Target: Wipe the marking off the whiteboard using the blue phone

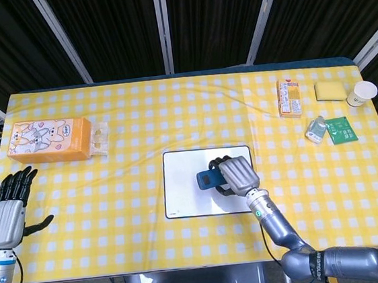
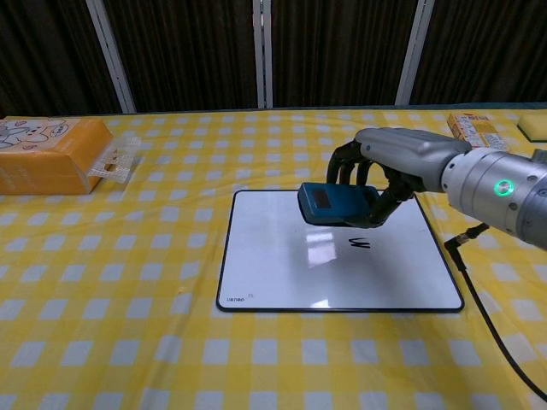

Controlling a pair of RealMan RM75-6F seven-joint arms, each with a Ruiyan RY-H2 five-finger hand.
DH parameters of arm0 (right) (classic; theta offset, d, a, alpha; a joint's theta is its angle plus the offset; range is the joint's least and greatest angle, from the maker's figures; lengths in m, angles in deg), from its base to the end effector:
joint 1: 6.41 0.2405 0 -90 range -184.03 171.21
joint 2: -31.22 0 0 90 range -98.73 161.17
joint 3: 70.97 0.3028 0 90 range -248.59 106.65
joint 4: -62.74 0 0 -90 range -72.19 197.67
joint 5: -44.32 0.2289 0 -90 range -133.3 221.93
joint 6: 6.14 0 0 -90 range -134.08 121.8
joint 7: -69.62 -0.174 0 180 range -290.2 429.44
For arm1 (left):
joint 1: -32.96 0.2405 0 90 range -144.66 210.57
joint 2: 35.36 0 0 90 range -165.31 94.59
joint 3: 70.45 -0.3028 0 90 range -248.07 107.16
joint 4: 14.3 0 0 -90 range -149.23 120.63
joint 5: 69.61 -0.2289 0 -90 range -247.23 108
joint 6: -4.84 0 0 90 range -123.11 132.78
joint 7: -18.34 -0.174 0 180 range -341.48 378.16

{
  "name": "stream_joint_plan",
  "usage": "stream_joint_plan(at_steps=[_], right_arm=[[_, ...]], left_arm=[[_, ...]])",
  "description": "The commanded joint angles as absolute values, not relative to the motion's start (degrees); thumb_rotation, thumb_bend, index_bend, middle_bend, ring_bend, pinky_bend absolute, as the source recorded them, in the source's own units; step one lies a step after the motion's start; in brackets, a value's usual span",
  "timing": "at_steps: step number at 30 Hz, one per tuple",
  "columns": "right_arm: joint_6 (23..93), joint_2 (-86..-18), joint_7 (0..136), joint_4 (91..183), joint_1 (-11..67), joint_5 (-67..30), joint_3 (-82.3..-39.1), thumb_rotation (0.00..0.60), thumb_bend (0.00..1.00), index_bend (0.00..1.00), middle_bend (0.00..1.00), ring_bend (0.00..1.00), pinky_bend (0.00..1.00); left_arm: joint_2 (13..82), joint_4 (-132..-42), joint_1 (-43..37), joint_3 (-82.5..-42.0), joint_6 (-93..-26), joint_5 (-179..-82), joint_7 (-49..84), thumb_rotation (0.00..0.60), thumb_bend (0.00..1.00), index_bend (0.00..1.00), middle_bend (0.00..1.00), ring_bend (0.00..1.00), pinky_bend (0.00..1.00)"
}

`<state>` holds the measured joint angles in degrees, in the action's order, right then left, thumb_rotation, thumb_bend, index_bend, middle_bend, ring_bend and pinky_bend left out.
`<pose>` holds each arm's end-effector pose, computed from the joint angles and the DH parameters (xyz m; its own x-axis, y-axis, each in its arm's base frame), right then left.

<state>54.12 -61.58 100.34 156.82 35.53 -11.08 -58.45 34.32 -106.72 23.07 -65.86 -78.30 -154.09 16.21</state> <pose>-0.1339 -0.3769 -0.0630 0.3694 -0.2888 0.8833 -0.9036 -0.3337 0.2688 -0.3331 0.2524 0.1268 0.3339 -0.0150 0.9425 0.9398 -0.0715 -0.3341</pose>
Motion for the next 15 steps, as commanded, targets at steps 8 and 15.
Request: stream_joint_plan(at_steps=[8,15], right_arm=[[51.39,-70.30,104.04,150.53,40.69,-5.01,-56.99,0.600,0.56,0.82,0.73,0.73,0.77],[49.48,-73.79,102.54,144.84,41.44,-3.41,-57.98,0.600,0.56,0.82,0.73,0.73,0.77]], left_arm=[[34.21,-106.29,23.06,-65.48,-78.17,-153.37,16.74,0.600,0.01,0.00,0.00,0.00,0.00],[33.96,-106.06,23.08,-65.39,-78.01,-153.06,17.47,0.600,0.01,0.00,0.00,0.00,0.00]])
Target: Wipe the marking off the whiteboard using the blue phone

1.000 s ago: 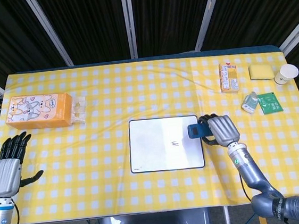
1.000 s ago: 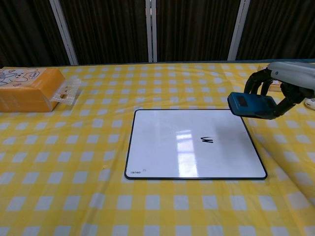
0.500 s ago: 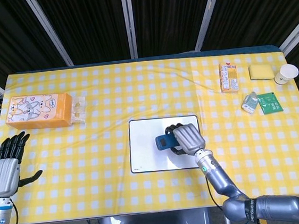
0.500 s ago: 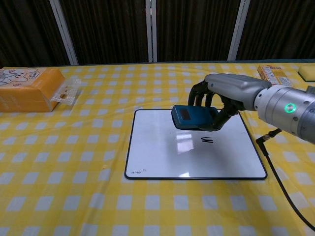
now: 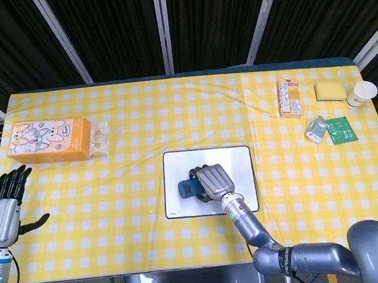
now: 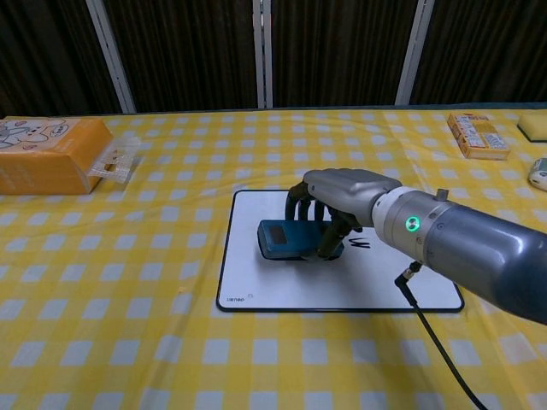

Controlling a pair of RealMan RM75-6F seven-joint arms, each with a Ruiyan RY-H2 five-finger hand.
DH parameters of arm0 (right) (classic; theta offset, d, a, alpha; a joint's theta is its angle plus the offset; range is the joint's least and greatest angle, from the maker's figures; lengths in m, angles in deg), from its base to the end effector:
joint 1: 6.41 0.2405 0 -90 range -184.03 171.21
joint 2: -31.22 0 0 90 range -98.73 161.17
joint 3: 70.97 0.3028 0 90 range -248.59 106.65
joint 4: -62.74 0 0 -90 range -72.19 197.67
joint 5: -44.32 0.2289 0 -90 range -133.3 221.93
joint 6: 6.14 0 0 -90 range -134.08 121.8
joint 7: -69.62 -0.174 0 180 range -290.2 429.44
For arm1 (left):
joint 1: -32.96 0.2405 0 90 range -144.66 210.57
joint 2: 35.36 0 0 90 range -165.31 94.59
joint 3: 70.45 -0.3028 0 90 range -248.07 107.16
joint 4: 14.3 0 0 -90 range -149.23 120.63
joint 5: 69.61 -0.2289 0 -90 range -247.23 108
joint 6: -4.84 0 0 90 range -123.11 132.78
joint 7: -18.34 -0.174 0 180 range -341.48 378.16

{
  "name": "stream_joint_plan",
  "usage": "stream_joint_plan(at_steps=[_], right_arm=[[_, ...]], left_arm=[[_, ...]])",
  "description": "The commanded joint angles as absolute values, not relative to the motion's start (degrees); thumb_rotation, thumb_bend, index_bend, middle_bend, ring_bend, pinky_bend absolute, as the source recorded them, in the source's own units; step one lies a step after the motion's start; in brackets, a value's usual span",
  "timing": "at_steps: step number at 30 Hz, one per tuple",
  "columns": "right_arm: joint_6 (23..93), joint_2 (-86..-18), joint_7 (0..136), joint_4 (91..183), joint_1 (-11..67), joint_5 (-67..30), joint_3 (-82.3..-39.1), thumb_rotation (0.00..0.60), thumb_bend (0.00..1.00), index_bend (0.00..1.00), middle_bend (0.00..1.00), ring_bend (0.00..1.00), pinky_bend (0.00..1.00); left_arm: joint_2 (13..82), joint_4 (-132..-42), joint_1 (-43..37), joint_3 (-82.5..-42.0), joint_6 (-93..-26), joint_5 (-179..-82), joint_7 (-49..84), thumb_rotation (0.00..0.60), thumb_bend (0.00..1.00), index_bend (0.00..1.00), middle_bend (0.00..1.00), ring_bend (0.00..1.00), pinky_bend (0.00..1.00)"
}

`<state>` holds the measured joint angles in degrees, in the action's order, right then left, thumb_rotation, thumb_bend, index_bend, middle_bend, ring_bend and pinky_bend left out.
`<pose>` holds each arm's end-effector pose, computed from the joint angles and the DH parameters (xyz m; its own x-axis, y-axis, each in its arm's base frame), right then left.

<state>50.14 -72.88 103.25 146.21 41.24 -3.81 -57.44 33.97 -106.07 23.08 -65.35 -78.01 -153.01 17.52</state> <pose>-0.1076 -0.3820 -0.1358 0.3796 -0.3790 0.8440 -0.9071 -0.3319 0.2589 -0.3388 0.2551 0.1320 0.3253 -0.0195 0.9454 0.9440 -0.0515 -0.3259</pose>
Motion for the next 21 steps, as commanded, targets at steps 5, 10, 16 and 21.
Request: stream_joint_plan(at_steps=[5,10,16,21], right_arm=[[48.86,-74.40,100.98,142.42,40.82,-3.07,-58.77,0.600,0.56,0.82,0.73,0.73,0.77],[48.99,-73.65,100.23,141.45,40.21,-2.92,-58.87,0.600,0.56,0.82,0.73,0.73,0.77],[49.38,-71.90,100.64,141.46,39.53,-1.82,-58.89,0.600,0.56,0.82,0.73,0.74,0.78],[49.86,-70.38,101.29,141.63,38.82,-0.78,-59.26,0.600,0.56,0.82,0.73,0.74,0.78]], left_arm=[[33.99,-106.29,23.11,-65.51,-78.14,-153.29,17.24,0.600,0.01,0.00,0.00,0.00,0.00],[34.04,-106.36,23.12,-65.56,-78.16,-153.32,17.10,0.600,0.01,0.00,0.00,0.00,0.00],[34.06,-106.36,23.08,-65.57,-78.13,-153.34,17.01,0.600,0.01,0.00,0.00,0.00,0.00],[33.95,-106.39,23.14,-65.49,-78.26,-153.29,17.26,0.600,0.01,0.00,0.00,0.00,0.00]])
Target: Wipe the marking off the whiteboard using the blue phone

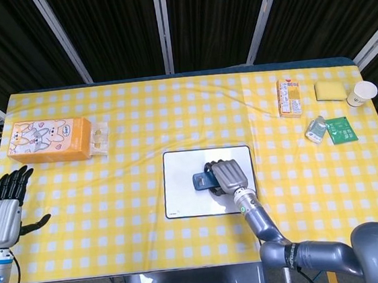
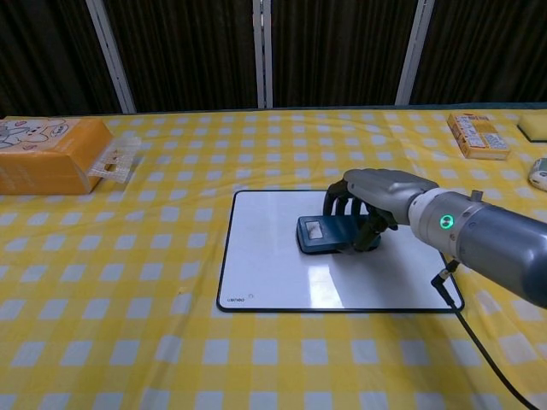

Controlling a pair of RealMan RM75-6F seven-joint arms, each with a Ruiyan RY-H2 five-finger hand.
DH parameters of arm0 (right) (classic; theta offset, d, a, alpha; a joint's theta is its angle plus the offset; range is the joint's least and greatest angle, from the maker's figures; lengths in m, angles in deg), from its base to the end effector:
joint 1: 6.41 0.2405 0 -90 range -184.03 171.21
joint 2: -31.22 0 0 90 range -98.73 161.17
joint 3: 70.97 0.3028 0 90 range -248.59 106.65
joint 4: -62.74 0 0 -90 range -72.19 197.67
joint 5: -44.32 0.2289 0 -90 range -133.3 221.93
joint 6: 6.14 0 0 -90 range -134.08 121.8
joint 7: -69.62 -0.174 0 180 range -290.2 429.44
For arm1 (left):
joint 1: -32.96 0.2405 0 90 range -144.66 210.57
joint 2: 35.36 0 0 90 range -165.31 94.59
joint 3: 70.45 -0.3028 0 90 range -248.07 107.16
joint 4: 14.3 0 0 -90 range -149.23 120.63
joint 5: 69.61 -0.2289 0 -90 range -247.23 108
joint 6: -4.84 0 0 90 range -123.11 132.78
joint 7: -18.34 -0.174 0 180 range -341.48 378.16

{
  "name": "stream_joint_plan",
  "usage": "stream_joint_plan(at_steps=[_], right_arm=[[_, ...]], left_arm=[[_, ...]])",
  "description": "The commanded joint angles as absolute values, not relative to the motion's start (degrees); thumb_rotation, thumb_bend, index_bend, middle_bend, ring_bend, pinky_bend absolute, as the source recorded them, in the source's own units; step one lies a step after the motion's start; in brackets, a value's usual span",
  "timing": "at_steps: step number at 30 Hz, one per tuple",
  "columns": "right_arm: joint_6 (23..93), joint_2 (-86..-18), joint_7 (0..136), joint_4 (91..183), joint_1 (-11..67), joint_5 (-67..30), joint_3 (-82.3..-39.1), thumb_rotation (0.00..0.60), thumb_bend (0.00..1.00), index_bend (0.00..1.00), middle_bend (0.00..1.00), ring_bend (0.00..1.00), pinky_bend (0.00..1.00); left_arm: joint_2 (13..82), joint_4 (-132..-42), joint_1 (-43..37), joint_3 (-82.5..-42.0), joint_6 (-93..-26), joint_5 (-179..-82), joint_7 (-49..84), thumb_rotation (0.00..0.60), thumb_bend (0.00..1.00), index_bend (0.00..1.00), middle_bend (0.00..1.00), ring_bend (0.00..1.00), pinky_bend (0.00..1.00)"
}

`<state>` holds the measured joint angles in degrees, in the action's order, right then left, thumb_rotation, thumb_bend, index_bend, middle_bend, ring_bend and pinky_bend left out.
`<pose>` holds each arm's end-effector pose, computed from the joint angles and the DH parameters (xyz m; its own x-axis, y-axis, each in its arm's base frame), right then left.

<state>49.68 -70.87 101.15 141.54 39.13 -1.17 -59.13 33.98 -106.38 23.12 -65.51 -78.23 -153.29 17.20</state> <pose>-0.1628 -0.3974 -0.1242 0.3936 -0.3878 0.8335 -0.9175 -0.2221 0.3300 -0.3370 0.2539 0.1312 0.3262 -0.0198 0.9451 0.9434 -0.0562 -0.3268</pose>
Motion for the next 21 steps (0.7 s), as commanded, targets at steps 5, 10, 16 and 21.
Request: stream_joint_plan(at_steps=[5,10,16,21], right_arm=[[50.07,-69.08,101.26,141.71,38.00,0.27,-59.48,0.600,0.56,0.82,0.73,0.74,0.78],[50.05,-68.56,101.57,143.67,37.61,-0.35,-60.56,0.600,0.56,0.82,0.73,0.74,0.78],[50.06,-69.95,102.29,145.82,38.16,-1.72,-61.39,0.600,0.56,0.82,0.73,0.74,0.78],[49.97,-70.90,103.50,147.06,38.74,-1.92,-61.96,0.600,0.56,0.82,0.73,0.74,0.78]], left_arm=[[33.82,-106.53,23.20,-65.52,-78.44,-153.47,17.42,0.600,0.01,0.00,0.00,0.00,0.00],[33.73,-106.97,23.26,-65.58,-78.86,-153.97,17.22,0.600,0.01,0.00,0.00,0.00,0.00],[33.65,-107.13,23.28,-65.63,-79.02,-154.21,17.21,0.600,0.01,0.00,0.00,0.00,0.00],[33.54,-107.07,23.34,-65.60,-79.07,-154.14,17.43,0.600,0.01,0.00,0.00,0.00,0.00]])
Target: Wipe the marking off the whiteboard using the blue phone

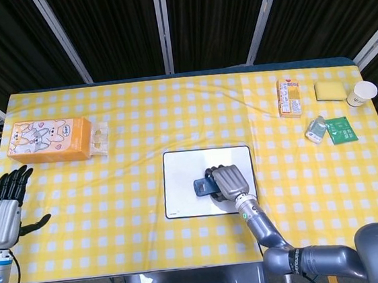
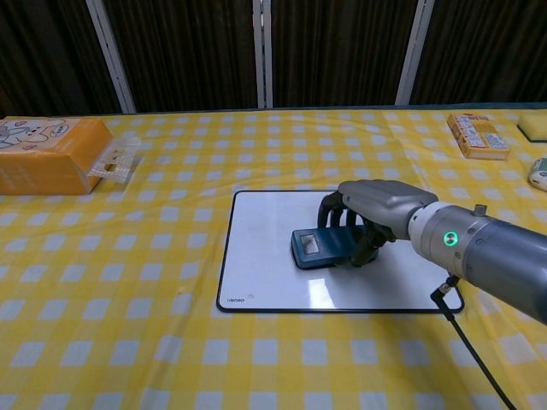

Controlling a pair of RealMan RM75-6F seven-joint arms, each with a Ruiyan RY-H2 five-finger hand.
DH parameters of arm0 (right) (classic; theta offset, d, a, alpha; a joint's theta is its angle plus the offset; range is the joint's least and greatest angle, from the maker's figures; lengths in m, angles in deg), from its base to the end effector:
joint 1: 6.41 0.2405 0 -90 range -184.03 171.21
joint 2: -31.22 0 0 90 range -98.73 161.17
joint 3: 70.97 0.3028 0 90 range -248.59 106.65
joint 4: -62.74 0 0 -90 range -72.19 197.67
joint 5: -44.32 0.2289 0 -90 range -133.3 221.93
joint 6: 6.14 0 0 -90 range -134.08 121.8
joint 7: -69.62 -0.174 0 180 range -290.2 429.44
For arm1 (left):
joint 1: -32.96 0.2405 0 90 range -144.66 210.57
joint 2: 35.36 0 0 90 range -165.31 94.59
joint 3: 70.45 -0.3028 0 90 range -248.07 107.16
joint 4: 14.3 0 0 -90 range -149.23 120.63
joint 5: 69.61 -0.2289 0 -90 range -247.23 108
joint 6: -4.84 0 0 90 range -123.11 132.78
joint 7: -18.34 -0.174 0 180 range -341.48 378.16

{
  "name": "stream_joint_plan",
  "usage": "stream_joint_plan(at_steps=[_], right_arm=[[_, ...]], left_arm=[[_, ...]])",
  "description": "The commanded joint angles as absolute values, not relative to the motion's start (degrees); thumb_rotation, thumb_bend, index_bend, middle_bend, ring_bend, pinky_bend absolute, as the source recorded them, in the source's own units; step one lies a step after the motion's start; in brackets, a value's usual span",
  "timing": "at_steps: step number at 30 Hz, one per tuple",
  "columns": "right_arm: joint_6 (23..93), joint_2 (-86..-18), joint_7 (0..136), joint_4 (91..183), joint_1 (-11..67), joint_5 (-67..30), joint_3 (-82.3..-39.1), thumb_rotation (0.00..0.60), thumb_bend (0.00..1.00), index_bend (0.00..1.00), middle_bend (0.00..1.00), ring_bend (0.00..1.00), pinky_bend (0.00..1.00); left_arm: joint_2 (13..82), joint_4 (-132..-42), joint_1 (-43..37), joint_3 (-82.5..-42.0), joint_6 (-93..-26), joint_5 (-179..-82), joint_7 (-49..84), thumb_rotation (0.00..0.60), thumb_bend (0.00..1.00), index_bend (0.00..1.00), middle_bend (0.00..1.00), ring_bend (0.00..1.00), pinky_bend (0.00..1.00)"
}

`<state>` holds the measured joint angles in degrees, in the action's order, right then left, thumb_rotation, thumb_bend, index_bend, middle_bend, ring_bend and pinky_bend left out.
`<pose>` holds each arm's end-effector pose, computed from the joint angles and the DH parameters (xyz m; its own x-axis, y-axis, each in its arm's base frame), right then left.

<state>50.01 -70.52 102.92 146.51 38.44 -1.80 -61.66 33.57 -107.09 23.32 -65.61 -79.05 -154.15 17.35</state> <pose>-0.1535 -0.3691 -0.1345 0.4094 -0.4339 0.8026 -0.9079 -0.2800 0.3118 -0.3328 0.2518 0.1340 0.3199 -0.0306 0.9469 0.9445 -0.0688 -0.3213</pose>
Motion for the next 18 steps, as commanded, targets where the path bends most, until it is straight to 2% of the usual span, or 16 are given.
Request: stream_joint_plan(at_steps=[1,18], right_arm=[[49.96,-71.00,103.64,147.25,38.81,-1.94,-62.02,0.600,0.56,0.82,0.73,0.74,0.78],[51.79,-70.58,105.05,142.63,38.18,1.42,-61.13,0.600,0.56,0.82,0.73,0.74,0.78]], left_arm=[[33.51,-107.08,23.35,-65.60,-79.07,-154.14,17.48,0.600,0.01,0.00,0.00,0.00,0.00],[33.50,-106.90,23.42,-65.55,-79.17,-154.08,17.71,0.600,0.01,0.00,0.00,0.00,0.00]])
